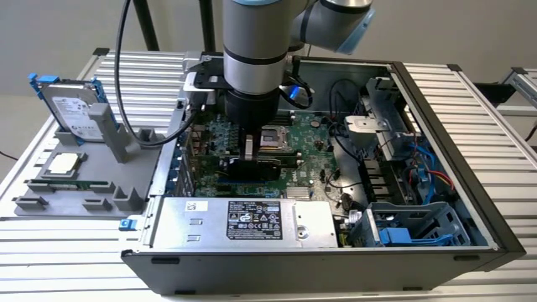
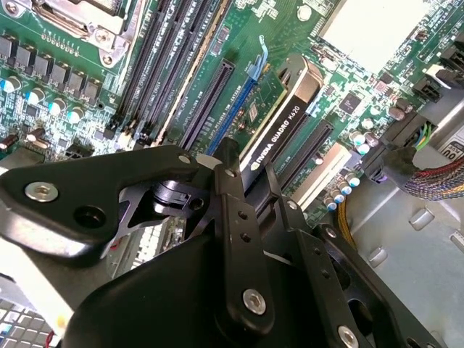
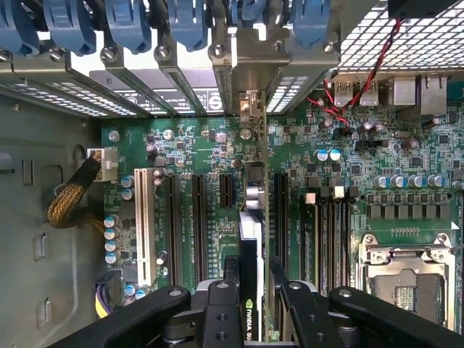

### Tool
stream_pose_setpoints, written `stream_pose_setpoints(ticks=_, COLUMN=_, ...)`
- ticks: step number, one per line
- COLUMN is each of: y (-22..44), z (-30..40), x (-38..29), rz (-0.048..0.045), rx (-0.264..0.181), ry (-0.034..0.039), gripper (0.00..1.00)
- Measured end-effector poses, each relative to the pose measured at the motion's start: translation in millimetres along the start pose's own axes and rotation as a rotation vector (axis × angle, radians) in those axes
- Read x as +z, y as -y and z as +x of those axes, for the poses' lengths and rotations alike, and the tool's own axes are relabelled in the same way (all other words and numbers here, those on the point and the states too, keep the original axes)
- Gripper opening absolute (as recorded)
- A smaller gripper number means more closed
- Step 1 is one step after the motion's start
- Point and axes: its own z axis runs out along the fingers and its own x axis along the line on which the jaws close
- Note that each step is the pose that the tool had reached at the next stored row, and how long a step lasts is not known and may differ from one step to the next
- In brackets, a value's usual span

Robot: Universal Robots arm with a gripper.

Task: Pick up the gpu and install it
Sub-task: 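Insert the gpu into the slot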

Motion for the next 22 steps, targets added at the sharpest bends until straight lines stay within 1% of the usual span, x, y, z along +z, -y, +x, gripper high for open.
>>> stream_pose_setpoints(ticks=10, y=0.1, z=1.4, x=1.5, rz=0.0001, rx=0.0, ry=0.0001, gripper=0.0)
stream_pose_setpoints(ticks=15, y=0.2, z=3.8, x=1.6, rz=0.0001, rx=0.0, ry=0.0003, gripper=0.0)
stream_pose_setpoints(ticks=22, y=0.2, z=2.9, x=1.9, rz=-0.0002, rx=0.0, ry=-0.0004, gripper=0.0)
